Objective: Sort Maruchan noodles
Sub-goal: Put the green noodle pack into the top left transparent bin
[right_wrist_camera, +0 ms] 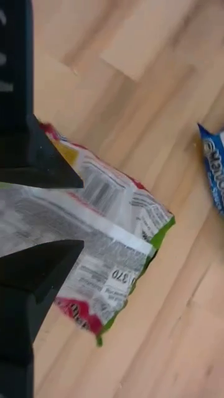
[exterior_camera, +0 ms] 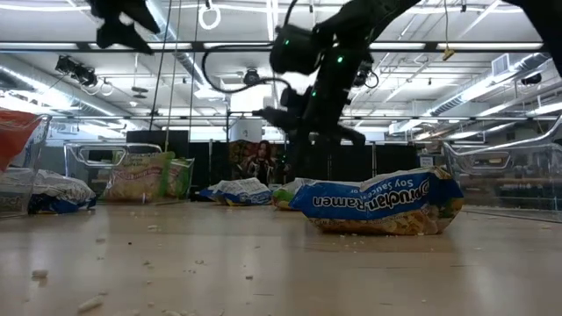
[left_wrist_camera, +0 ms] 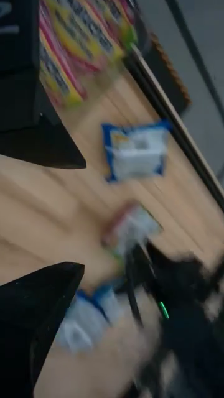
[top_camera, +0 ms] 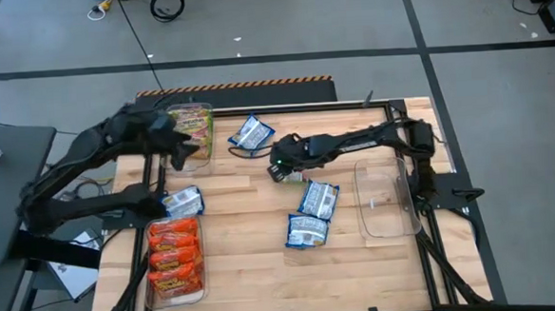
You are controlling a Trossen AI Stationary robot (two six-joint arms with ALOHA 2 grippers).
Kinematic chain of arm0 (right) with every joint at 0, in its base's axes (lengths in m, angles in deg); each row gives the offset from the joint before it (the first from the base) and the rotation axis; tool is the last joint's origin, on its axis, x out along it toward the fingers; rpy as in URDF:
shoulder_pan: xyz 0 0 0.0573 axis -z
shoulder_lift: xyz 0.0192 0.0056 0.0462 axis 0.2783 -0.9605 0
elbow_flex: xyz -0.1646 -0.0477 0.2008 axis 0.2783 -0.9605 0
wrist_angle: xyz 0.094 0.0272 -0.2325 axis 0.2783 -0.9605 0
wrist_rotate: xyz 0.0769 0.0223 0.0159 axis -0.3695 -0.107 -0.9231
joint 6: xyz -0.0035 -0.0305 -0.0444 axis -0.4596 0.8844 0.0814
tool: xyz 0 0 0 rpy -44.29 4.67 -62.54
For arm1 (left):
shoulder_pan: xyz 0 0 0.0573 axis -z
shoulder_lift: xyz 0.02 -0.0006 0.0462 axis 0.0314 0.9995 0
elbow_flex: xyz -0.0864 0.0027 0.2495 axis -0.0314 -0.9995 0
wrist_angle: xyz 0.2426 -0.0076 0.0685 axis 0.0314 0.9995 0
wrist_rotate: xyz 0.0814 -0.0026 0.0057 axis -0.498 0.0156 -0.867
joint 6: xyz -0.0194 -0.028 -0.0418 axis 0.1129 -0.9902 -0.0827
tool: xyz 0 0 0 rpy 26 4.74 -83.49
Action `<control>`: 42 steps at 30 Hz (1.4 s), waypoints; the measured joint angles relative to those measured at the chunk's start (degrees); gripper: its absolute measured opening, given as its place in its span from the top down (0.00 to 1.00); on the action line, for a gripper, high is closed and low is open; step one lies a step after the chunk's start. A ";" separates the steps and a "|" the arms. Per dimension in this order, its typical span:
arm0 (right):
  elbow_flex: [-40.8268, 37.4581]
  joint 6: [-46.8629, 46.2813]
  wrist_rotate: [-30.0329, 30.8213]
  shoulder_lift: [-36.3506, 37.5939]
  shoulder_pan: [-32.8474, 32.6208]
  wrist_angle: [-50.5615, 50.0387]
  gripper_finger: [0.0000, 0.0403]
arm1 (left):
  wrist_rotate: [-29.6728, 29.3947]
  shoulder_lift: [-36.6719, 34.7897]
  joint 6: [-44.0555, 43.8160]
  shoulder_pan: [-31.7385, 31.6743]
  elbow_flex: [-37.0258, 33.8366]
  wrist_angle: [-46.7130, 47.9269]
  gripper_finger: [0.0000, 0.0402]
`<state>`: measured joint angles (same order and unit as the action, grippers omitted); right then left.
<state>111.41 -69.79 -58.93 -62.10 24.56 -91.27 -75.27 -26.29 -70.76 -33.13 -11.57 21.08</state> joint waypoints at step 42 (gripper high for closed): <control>1.65 0.16 -45.91 22.91 6.47 -7.83 0.99 | -25.52 29.09 45.54 38.79 -10.32 -53.79 0.27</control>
<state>113.06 -69.63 -104.84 -39.19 31.03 -99.11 -100.79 2.80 -25.22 5.65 -21.89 -32.70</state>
